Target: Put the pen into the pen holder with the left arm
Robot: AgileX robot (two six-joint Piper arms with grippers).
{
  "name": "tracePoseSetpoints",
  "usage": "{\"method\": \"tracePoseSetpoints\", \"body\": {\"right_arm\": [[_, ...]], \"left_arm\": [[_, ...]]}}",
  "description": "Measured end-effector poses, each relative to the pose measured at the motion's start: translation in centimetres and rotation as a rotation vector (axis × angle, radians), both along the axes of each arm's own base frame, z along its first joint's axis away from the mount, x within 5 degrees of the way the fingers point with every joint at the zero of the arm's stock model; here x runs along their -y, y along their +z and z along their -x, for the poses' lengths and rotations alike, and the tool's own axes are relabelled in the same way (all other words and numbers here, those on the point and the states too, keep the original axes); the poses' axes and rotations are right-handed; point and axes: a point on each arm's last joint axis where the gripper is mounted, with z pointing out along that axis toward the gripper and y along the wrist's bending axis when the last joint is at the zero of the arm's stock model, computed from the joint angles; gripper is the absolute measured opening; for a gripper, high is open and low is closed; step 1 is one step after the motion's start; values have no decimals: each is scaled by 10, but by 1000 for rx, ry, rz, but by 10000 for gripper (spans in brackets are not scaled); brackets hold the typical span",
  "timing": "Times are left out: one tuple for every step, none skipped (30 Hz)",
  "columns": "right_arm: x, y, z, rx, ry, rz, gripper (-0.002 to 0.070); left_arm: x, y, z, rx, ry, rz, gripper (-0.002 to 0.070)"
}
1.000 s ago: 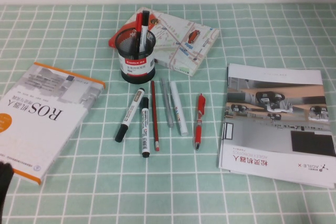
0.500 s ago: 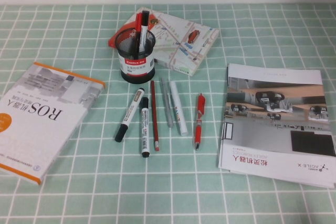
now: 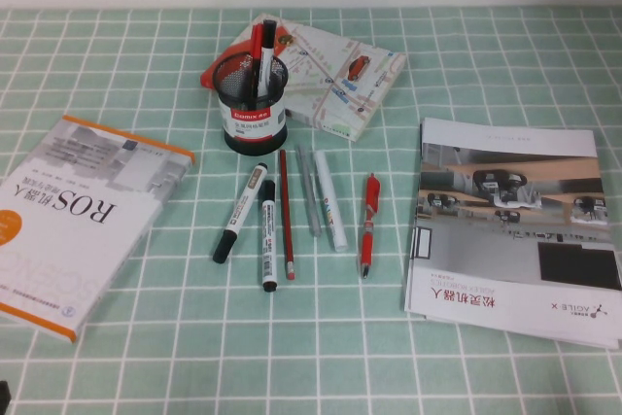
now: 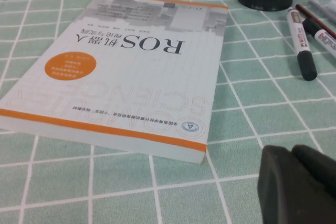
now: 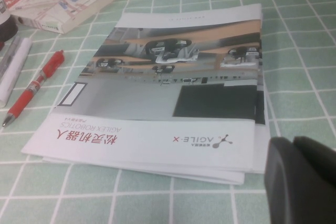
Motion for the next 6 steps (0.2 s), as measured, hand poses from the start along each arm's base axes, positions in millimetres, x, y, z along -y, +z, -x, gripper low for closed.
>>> {"method": "tracePoseSetpoints", "body": {"right_arm": [[0, 0, 0, 0, 0, 0, -20], [0, 0, 0, 0, 0, 0, -20], [0, 0, 0, 0, 0, 0, -20], [0, 0, 0, 0, 0, 0, -20], [0, 0, 0, 0, 0, 0, -20], [0, 0, 0, 0, 0, 0, -20]], "left_arm": [[0, 0, 0, 0, 0, 0, -3], [0, 0, 0, 0, 0, 0, -3], [0, 0, 0, 0, 0, 0, -3], [0, 0, 0, 0, 0, 0, -3], [0, 0, 0, 0, 0, 0, -3], [0, 0, 0, -2, 0, -1, -3]]}}
